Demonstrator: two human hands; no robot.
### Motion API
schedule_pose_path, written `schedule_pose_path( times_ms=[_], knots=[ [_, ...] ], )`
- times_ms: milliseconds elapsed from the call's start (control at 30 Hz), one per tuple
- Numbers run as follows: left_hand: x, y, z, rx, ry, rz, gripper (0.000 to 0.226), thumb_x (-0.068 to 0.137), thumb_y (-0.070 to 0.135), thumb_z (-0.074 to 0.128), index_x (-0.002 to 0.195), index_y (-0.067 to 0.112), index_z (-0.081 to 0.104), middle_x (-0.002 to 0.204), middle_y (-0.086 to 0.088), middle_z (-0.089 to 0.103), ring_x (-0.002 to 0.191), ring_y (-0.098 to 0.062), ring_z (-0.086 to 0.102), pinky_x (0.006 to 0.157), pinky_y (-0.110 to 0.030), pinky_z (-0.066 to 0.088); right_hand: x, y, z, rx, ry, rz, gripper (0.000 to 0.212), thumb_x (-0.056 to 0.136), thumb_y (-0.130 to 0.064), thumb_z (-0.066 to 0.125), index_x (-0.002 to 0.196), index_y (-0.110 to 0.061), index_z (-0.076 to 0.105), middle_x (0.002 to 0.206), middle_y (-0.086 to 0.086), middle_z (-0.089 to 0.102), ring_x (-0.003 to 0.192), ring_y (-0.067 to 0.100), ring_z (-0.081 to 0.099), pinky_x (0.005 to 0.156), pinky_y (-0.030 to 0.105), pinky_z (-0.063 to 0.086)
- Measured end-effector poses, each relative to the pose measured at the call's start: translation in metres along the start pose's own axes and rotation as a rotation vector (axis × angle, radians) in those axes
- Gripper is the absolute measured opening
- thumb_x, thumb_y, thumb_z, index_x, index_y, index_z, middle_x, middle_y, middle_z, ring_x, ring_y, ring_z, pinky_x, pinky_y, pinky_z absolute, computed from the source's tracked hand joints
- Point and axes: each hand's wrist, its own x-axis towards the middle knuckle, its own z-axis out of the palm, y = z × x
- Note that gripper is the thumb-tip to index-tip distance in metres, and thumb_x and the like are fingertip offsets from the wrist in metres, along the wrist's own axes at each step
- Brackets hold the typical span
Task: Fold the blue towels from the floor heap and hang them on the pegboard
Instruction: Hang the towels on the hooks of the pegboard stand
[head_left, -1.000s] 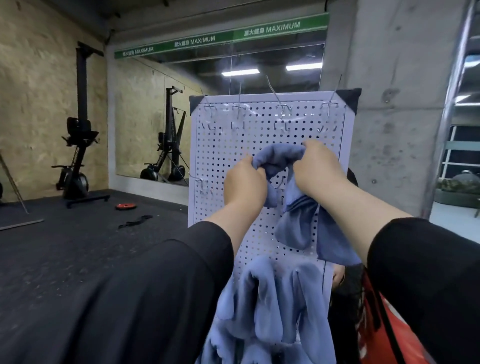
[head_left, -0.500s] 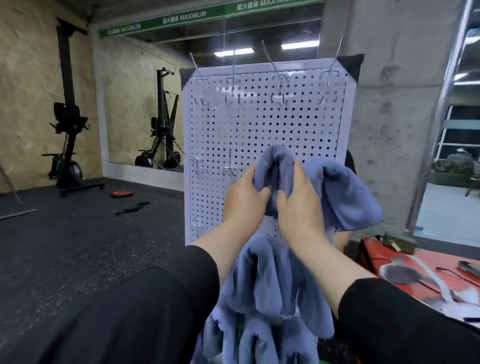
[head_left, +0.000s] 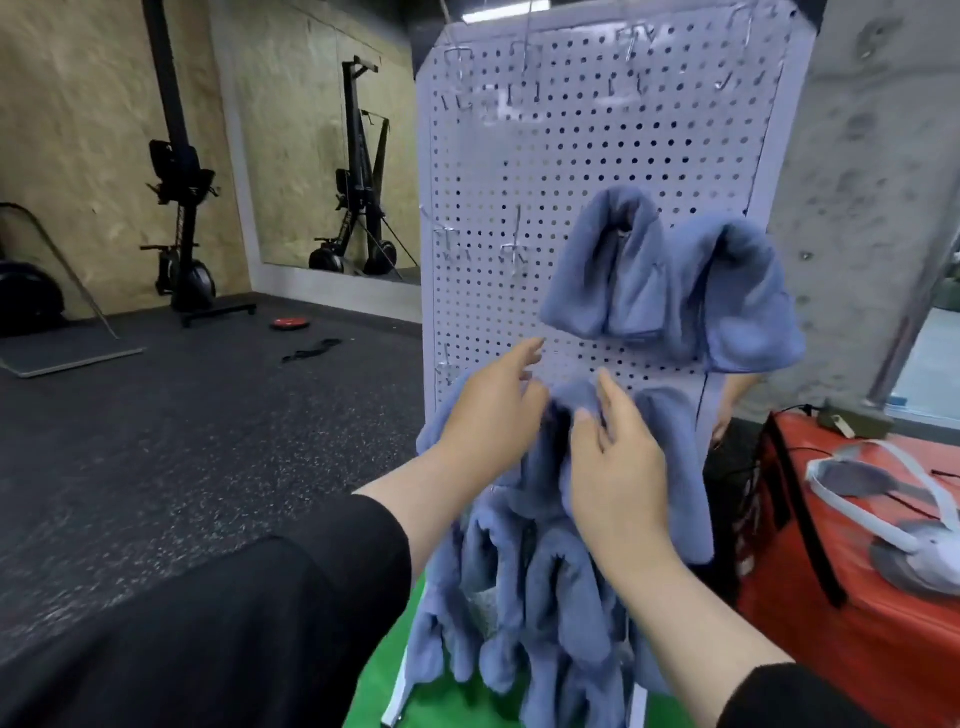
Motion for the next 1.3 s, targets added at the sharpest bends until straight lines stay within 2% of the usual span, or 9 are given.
schedule_pose_path(
  times_ms=[167,433,767,867,967,1100,1167,1233,1300],
  knots=[
    [-0.088,-0.08,-0.047,0.315,0.042,0.012,0.035,0.1,0.025,0.05,0.135,0.025,0.057,0.088,0.006,0.071,0.084,-0.025,0.063,0.078,-0.039,0.052,-0.087,0.038,0.035,-0.083,-0.379,0.023,0.022,0.099,-0.026,0.055,0.116,-0.024,0.069,0.107,-0.012,0.072,0.101,0.007,0.066,0.093,0.03,0.052],
    [-0.252,-0.277,-0.119,0.761,-0.274,-0.323,0.029,0.103,0.031,0.045,0.125,0.021,0.061,0.11,-0.008,0.072,0.1,-0.033,0.066,0.075,-0.038,0.05,-0.24,0.098,0.146,-0.327,-0.887,0.177,0.018,0.097,-0.02,0.063,0.111,-0.016,0.073,0.097,0.003,0.073,0.088,0.02,0.066,0.079,0.026,0.045],
    [-0.394,-0.448,-0.13,0.765,-0.64,-0.613,0.037,0.1,0.022,0.047,0.137,0.018,0.054,0.13,-0.01,0.059,0.12,-0.031,0.057,0.088,-0.039,0.047,-0.394,0.171,0.269,-0.55,-1.426,0.087,0.044,0.1,-0.022,0.055,0.142,-0.01,0.052,0.146,0.011,0.055,0.133,0.026,0.052,0.108,0.031,0.035],
    [-0.422,-0.48,-0.118,0.772,-0.718,-0.553,0.035,0.095,0.015,0.05,0.129,0.013,0.059,0.125,-0.011,0.059,0.117,-0.032,0.057,0.085,-0.041,0.047,-0.433,0.196,0.288,-0.557,-1.542,0.032,0.057,0.102,-0.021,0.049,0.155,-0.007,0.033,0.163,0.009,0.032,0.149,0.018,0.031,0.119,0.022,0.017],
    [-0.448,-0.502,-0.107,0.827,-0.751,-0.485,0.039,0.094,0.02,0.05,0.132,0.015,0.058,0.141,-0.011,0.051,0.13,-0.031,0.05,0.097,-0.045,0.046,-0.467,0.217,0.298,-0.574,-1.61,-0.042,0.068,0.103,-0.026,0.049,0.16,-0.009,0.016,0.169,0.008,0.011,0.156,0.019,0.013,0.125,0.028,0.006],
    [-0.463,-0.51,-0.095,0.841,-0.784,-0.521,0.064,0.092,0.027,0.053,0.154,0.021,0.036,0.163,-0.011,0.024,0.149,-0.027,0.026,0.117,-0.053,0.028,-0.491,0.235,0.302,-0.666,-1.537,-0.118,0.082,0.1,-0.038,0.054,0.161,-0.011,0.006,0.169,0.003,-0.005,0.157,0.019,0.001,0.125,0.033,-0.001],
    [-0.463,-0.51,-0.094,0.867,-0.792,-0.504,0.073,0.089,0.029,0.055,0.157,0.024,0.029,0.162,-0.011,0.022,0.149,-0.028,0.024,0.117,-0.055,0.025,-0.493,0.241,0.303,-0.671,-1.476,-0.134,0.08,0.1,-0.036,0.055,0.161,-0.013,0.008,0.169,0.0,-0.001,0.156,0.016,0.005,0.123,0.029,-0.004],
    [-0.463,-0.509,-0.095,0.884,-0.79,-0.489,0.075,0.088,0.033,0.058,0.156,0.026,0.029,0.16,-0.01,0.024,0.146,-0.028,0.028,0.116,-0.055,0.026,-0.489,0.243,0.305,-0.65,-1.43,-0.119,0.069,0.101,-0.018,0.049,0.161,-0.015,0.015,0.169,-0.002,0.01,0.155,0.012,0.014,0.12,0.023,-0.002],
    [-0.461,-0.508,-0.095,0.917,-0.751,-0.465,0.067,0.086,0.036,0.06,0.15,0.026,0.04,0.15,-0.009,0.035,0.136,-0.029,0.038,0.11,-0.052,0.031,-0.479,0.238,0.307,-0.644,-1.391,-0.058,0.064,0.099,-0.007,0.045,0.159,-0.018,0.027,0.165,-0.004,0.027,0.149,0.013,0.032,0.121,0.024,0.017]
  ],
)
